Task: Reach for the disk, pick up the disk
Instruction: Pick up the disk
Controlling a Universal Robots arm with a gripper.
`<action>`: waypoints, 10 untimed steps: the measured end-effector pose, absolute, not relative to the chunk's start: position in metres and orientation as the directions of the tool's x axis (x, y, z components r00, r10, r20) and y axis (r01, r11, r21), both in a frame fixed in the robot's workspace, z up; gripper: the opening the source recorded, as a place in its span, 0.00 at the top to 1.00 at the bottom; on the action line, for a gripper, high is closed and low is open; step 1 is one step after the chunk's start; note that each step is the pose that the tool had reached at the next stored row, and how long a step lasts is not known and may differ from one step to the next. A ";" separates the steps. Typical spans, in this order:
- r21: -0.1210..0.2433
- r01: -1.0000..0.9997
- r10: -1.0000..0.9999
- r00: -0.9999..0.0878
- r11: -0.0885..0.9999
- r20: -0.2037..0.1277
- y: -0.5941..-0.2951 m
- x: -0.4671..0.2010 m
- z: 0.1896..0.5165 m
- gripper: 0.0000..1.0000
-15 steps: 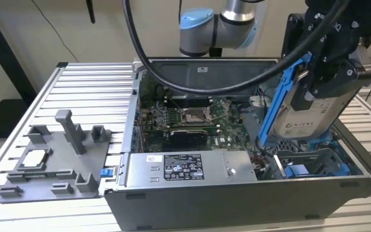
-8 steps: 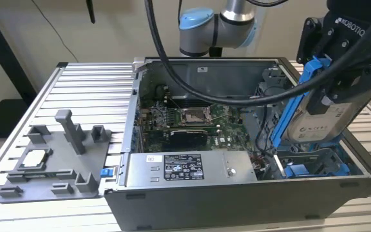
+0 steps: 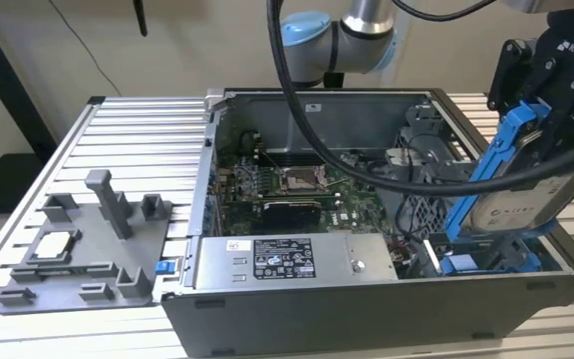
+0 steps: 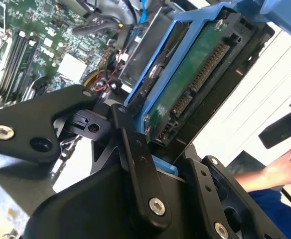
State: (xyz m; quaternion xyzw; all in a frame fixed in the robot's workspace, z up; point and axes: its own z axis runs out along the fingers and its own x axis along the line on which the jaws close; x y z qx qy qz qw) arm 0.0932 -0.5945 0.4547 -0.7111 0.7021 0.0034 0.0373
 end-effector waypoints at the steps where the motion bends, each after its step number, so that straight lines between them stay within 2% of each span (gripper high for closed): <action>1: -0.048 -0.999 -0.998 0.014 -0.011 -0.057 -0.596 0.094 0.454 1.00; 10: -0.048 -0.998 -0.998 -0.032 0.035 -0.057 -0.599 0.095 0.446 1.00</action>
